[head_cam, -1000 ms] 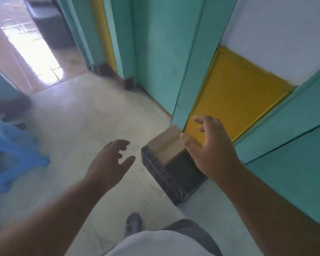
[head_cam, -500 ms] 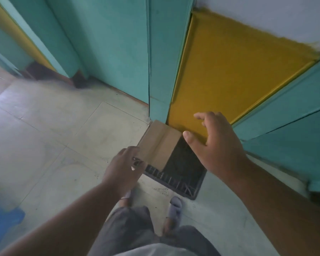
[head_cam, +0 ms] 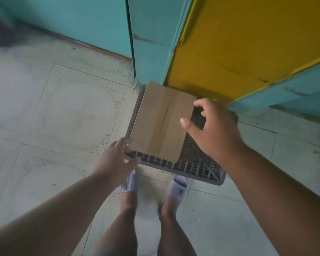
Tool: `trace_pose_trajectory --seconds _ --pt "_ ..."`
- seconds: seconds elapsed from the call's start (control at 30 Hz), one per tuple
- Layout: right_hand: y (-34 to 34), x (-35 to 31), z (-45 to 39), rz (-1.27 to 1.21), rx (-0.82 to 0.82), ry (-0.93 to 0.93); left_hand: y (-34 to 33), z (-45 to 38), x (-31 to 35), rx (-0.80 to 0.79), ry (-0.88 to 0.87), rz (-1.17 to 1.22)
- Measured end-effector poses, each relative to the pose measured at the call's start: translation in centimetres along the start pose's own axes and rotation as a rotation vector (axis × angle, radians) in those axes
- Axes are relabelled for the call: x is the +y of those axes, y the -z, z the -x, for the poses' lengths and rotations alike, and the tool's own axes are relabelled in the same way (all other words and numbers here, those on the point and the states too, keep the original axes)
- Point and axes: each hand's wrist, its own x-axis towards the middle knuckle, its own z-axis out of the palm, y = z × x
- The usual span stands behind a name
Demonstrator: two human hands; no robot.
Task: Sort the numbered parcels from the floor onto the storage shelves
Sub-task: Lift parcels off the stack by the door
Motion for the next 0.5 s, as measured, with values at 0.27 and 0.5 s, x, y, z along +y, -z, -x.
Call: trace_pose_trajectory --seconds 0.27,0.5 --pt "-9.9 6.1 -8.5 0.148 -0.162 -0.121 -4.8 -7.3 -4.1 0.031 0.208 0.031" --pt "-12.2 8.4 -11.2 0.036 -0.313 -0.137 -6.7 -10.2 -4.1 -0.009 0.351 0.246"
